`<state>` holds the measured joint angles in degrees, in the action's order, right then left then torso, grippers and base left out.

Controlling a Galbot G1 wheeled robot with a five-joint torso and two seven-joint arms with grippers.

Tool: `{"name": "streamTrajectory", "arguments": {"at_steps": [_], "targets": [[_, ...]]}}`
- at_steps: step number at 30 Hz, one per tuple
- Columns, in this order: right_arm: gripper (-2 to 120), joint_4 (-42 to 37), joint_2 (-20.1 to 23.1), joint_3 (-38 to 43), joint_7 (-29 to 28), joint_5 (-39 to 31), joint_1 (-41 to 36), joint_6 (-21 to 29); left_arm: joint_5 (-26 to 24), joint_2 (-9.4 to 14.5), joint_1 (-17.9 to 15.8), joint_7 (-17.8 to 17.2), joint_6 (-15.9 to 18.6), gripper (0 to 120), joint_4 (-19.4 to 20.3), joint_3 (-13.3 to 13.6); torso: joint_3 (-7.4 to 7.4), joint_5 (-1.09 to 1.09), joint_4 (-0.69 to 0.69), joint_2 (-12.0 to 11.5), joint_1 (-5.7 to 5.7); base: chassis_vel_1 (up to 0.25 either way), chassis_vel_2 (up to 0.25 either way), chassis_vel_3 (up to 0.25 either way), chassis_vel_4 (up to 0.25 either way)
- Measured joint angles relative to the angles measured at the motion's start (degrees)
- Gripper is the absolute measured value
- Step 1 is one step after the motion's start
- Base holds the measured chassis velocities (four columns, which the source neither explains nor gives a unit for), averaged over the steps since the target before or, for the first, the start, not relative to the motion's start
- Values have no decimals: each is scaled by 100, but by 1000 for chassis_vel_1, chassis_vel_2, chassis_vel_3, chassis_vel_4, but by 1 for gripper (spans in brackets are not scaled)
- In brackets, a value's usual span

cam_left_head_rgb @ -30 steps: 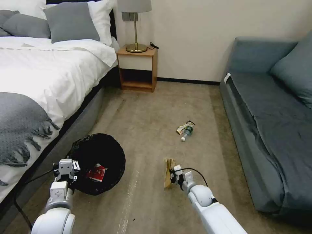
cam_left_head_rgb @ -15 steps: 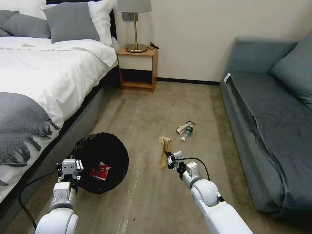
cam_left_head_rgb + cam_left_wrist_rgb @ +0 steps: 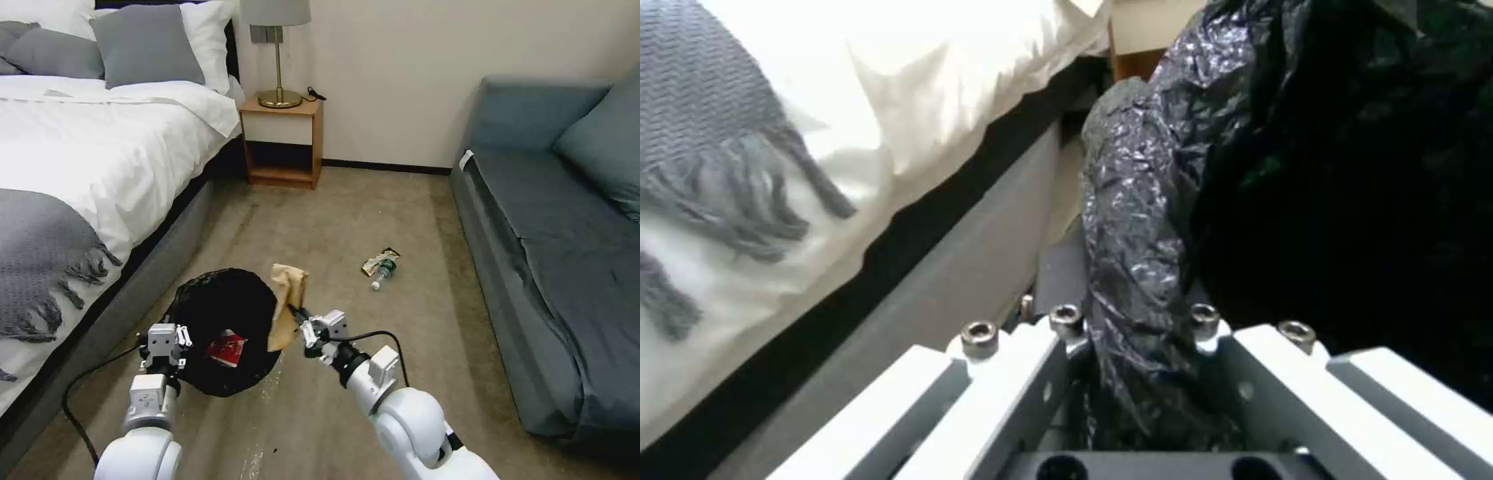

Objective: Pick up the trash bin, then pick up the garbage on the floor and place it into the trash bin.

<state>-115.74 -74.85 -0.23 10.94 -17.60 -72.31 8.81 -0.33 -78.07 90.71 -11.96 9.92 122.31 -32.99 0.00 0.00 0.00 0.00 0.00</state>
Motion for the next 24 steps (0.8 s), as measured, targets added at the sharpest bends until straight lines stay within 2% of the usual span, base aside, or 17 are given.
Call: {"name": "streamTrajectory", "arguments": {"at_steps": [9, 18, 19, 22, 24], "targets": [[0, 761, -97, -294, 68, -228, 299, -327, -84, -203, -47, -22, 18, 4, 39, 291, 0, 0, 0, 0, 0, 0, 0, 0, 0], [0, 1283, -176, -291, -194, -58, 490, -349, -84, -340, -6, -38, -33, 4, 88, 405, 0, 0, 0, 0, 0, 0, 0, 0, 0], [7, 1308, -178, -284, -208, -9, 484, -330, -85, -349, -6, -41, -38, 4, 102, 409, 0, 0, 0, 0, 0, 0, 0, 0, 0], [12, 1313, -179, -282, -213, 12, 471, -321, -85, -353, -7, -45, -39, 4, 102, 409, 0, 0, 0, 0, 0, 0, 0, 0, 0], [21, 1314, -186, -280, -224, 69, 419, -311, -85, -356, -12, -57, -39, 4, 102, 408, 0, 1, 0, 0, 0, 0, 0, 0, 0]]}}
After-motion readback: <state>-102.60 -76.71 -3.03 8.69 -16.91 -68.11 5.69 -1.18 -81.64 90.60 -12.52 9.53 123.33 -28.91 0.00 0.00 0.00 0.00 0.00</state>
